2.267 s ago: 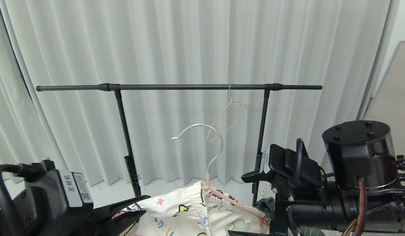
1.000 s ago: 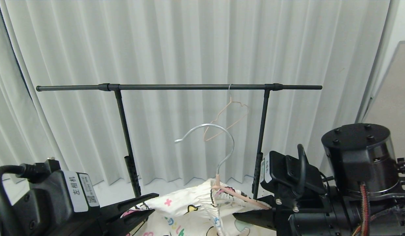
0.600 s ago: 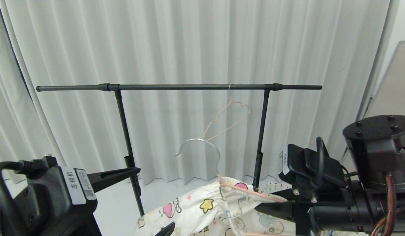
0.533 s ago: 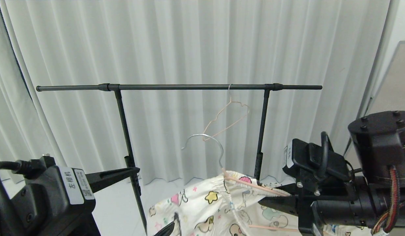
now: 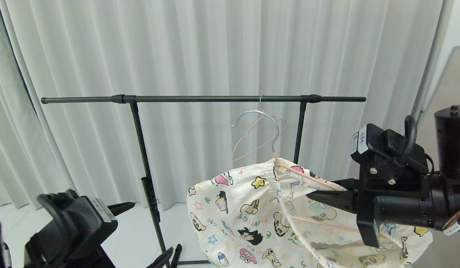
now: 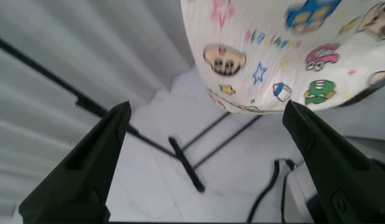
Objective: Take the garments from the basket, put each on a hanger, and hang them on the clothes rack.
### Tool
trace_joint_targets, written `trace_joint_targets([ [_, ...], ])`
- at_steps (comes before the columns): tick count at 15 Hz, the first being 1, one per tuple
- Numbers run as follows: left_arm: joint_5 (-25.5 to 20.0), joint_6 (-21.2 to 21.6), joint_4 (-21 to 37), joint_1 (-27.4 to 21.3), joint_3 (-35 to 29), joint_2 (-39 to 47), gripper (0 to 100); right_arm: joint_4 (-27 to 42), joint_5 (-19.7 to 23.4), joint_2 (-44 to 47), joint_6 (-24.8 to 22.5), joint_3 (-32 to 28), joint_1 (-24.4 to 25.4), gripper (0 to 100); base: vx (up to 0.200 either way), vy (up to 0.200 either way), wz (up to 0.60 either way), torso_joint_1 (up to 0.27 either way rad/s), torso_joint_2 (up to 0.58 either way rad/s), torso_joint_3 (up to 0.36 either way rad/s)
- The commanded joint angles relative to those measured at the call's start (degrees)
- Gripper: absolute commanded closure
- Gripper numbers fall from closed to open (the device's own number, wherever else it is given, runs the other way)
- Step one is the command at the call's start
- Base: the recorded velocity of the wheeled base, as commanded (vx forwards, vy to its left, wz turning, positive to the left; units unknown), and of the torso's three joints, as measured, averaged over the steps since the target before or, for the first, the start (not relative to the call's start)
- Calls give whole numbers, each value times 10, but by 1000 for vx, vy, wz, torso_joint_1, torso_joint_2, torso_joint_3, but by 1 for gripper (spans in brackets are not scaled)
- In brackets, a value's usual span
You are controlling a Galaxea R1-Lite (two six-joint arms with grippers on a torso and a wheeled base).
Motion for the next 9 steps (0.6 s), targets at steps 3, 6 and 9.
trace_joint_targets([
  [3, -14, -29, -1, 64, 26, 65, 0, -33, 12, 0, 2, -2, 2, 100, 0, 0, 0, 0, 0, 0],
  [6, -20, -83, -9, 68, 6, 101, 0, -45, 23, -4, 17, -4, 21, 100, 0, 0, 0, 0, 0, 0],
  [9, -20, -122, -67, 83, 9, 131, 0, -45, 23, -13, 31, -5, 43, 100, 0, 0, 0, 0, 0, 0],
])
